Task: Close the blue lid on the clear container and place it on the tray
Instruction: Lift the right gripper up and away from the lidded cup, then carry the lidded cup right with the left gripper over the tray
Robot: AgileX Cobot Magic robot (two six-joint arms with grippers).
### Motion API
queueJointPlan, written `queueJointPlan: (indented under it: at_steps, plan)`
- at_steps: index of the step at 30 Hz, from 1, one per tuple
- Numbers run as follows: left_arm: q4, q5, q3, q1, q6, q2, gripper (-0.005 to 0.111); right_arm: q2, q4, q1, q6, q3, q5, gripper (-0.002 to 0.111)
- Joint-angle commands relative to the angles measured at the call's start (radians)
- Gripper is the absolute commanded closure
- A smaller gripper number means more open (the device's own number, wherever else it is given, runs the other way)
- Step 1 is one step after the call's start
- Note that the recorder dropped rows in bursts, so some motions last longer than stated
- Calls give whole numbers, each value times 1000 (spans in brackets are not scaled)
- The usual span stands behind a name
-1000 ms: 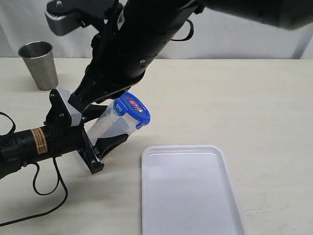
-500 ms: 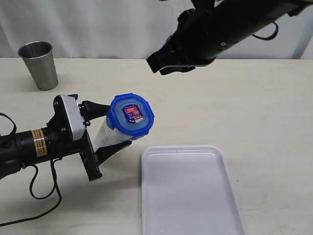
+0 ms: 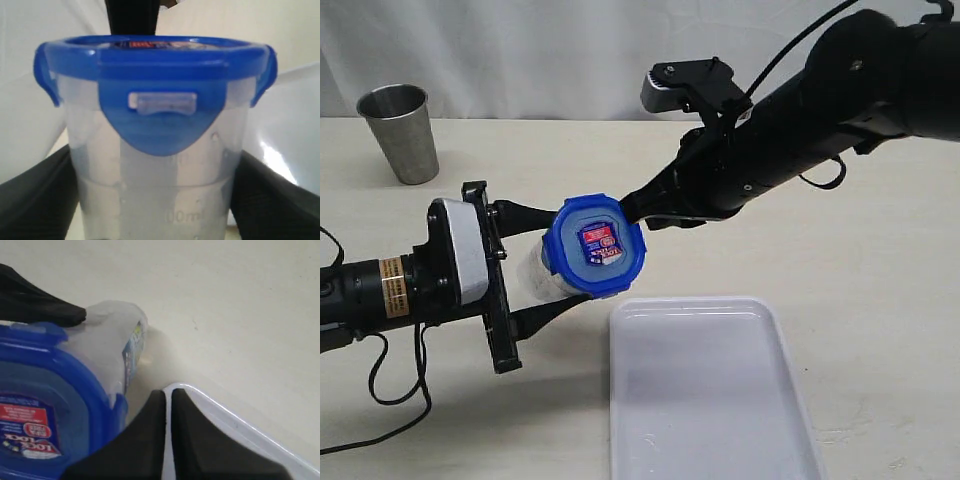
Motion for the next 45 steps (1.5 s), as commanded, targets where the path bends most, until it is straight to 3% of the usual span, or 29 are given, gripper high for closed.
queueJointPlan:
  at_steps: [1, 6, 10, 16, 21, 23, 26, 28, 39, 45]
  plan:
    - [-20, -37, -5, -2, 222, -12, 107, -57, 17, -2, -45, -86, 87, 104]
    - [-124, -37, -5, -20, 396, -12, 107, -182, -23, -2, -45, -157, 175, 104]
    - [-286, -35, -51, -121, 551, -12, 107, -291, -90, -2, -8, -157, 184, 104]
    - [-447, 370, -214, -292, 728, -12, 107, -414, -136, -2, 28, -157, 208, 104]
    - [-573, 557, -309, -389, 1018, -12, 107, -485, -138, -2, 28, -138, 217, 104]
    - [-604, 592, -340, -420, 1206, -12, 107, -510, -138, -2, 28, -122, 214, 104]
    - [-764, 674, -350, -461, 1615, -12, 107, -539, -135, -2, 28, -119, 213, 104]
    - [-809, 716, -352, -477, 1685, -12, 107, -550, -135, 0, 28, -119, 215, 104]
    - [-839, 676, -352, -538, 1642, -12, 107, -557, -135, 0, 28, -119, 222, 104]
    - [-984, 577, -352, -580, 1254, -17, 107, -557, -138, 0, 28, -119, 226, 104]
